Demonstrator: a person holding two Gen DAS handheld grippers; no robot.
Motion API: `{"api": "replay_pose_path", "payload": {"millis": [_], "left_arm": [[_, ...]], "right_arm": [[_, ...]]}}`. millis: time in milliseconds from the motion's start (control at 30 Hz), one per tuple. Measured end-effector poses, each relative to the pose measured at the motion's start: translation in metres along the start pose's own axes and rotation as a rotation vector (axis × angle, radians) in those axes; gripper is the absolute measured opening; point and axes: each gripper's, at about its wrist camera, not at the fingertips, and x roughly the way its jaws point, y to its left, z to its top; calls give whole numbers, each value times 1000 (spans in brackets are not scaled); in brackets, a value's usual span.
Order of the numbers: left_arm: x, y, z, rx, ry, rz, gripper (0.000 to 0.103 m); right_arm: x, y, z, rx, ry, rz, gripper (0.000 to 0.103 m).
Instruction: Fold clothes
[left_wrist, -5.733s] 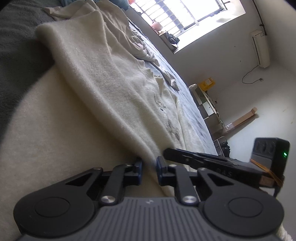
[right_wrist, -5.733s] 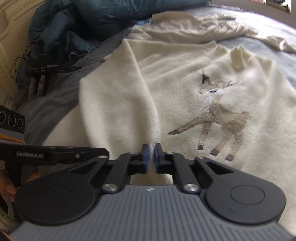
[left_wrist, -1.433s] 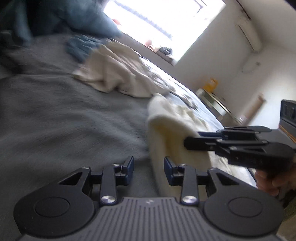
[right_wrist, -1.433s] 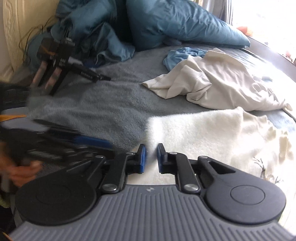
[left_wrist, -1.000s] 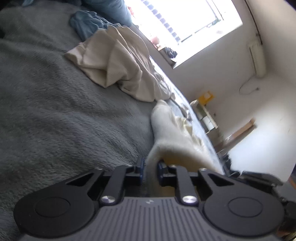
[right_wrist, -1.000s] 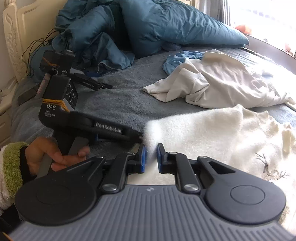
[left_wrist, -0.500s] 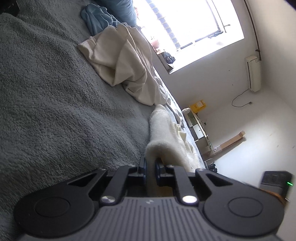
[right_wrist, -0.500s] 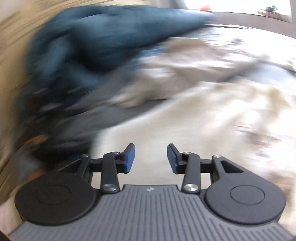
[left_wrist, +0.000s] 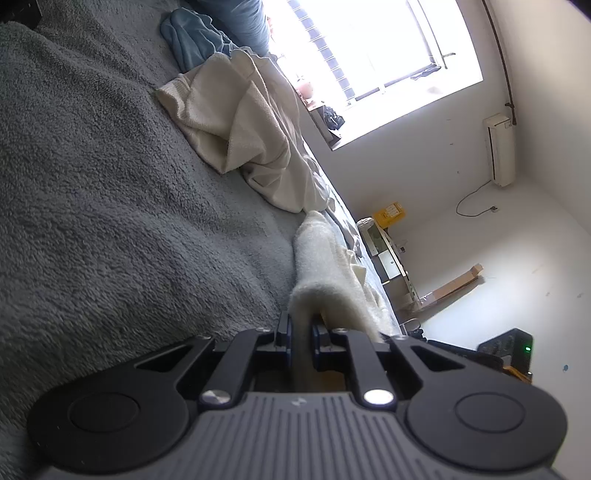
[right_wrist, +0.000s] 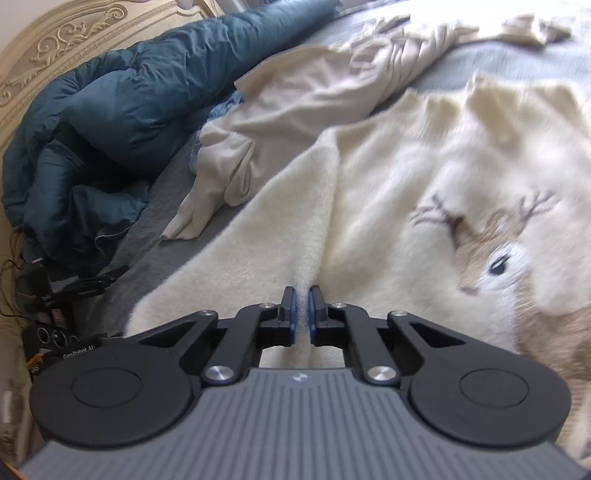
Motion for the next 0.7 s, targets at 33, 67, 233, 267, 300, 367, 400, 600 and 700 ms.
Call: {"api": "replay_pose_path", "payload": {"millis": [33,67,233,267,300,367,400,600,700], "left_arm": [[-1,0,-1,0,0,0,13],[-2,0,-2,0,-1,0,13],[-6,0,-3,-11,2,-20,13],[-8,0,-3,-18,3,-31,13],[-11,1,-3,-26,-2,-42,13],[-23,3,-3,-40,-60,-52,14],[-29,4,-2,-52,-90,-56,18],[-33,-2,1,-27,-140,-52,30],[-21,-5,6,-11,-114,-64,34]], "right_arm": [[-4,1,0,-11,-14,-14,4],[-6,1,0,-20,-22,-26,4],[1,-9,0,-12,-12,-55,4],[4,-11,-1,-10,-8,-61,4],[6,-11,-2,-13,-8,-67,4],[6,-9,-3,-27,-12,-81,4],[6,-8,-3,-34,-14,-87,4],[1,8,-5,-118,-26,-145,8],[-13,25,-6,-188,-71,-187,11]]}}
